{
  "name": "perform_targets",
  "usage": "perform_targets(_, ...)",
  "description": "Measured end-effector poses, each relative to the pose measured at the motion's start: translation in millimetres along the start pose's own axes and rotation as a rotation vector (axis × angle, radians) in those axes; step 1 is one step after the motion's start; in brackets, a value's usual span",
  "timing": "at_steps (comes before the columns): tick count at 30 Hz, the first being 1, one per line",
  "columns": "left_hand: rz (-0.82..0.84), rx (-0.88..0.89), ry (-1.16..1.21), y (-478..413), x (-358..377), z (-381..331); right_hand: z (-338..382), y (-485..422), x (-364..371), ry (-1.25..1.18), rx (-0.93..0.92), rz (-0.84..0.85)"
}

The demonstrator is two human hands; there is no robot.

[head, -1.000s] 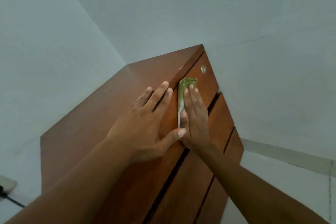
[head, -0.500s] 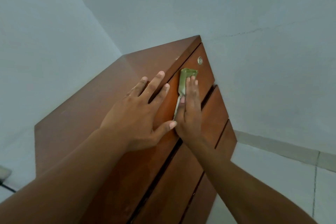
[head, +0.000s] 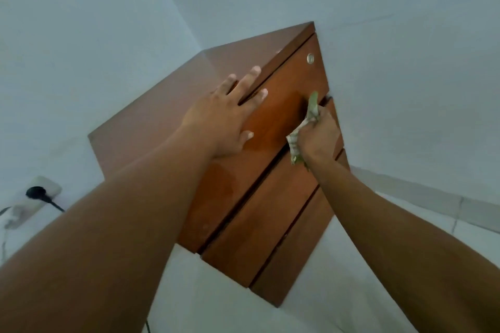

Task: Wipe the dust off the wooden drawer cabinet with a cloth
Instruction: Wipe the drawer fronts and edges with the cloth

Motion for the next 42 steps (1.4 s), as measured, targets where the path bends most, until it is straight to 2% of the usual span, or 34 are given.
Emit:
perform_targets(4,-0.023,0.038,-0.092,49,11,11,31,98,-6,-0.155,-0.29,0.075)
perform_targets(9,-0.061,0.098,-0.131,161,31,33,29,217,34,-0.234,-0.463,0.304)
perform_targets(12,-0.081,0.071,-0.119,179,39,32,12,259,70,-0.134,-0.578,0.465)
perform_targets(15,-0.128,0.022,-0.106,173,39,29,2,257,91,0.064,-0.656,0.439)
perform_targets(20,-0.161,0.028,-0.12,171,42,29,11,187,96,0.055,-0.587,0.228)
perform_targets(26,-0.152,0.062,-0.148,168,39,28,5,99,83,0.058,-0.547,0.121)
perform_targets(30,-0.144,0.058,-0.133,168,37,29,8,68,70,-0.054,-0.322,-0.024)
perform_targets(33,-0.125,0.041,-0.128,169,36,28,24,82,57,-0.178,-0.151,-0.119)
perform_targets(35,-0.119,0.034,-0.124,169,36,28,38,125,49,-0.236,-0.215,-0.049)
perform_targets(38,-0.131,0.037,-0.131,170,34,26,39,220,60,-0.278,-0.46,0.286)
perform_targets(40,-0.129,0.049,-0.145,171,33,25,25,261,81,-0.129,-0.598,0.476)
perform_targets(42,-0.115,0.066,-0.165,171,33,26,10,260,96,0.024,-0.657,0.486)
Point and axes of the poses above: each hand's wrist, its own y-axis away from the middle knuckle, its own x-axis out of the palm, z = x × y, the point moved 5 cm from there along -y, towards the middle knuckle, and after that the axes turned 12 degrees about -y, right-handed, at the moved point
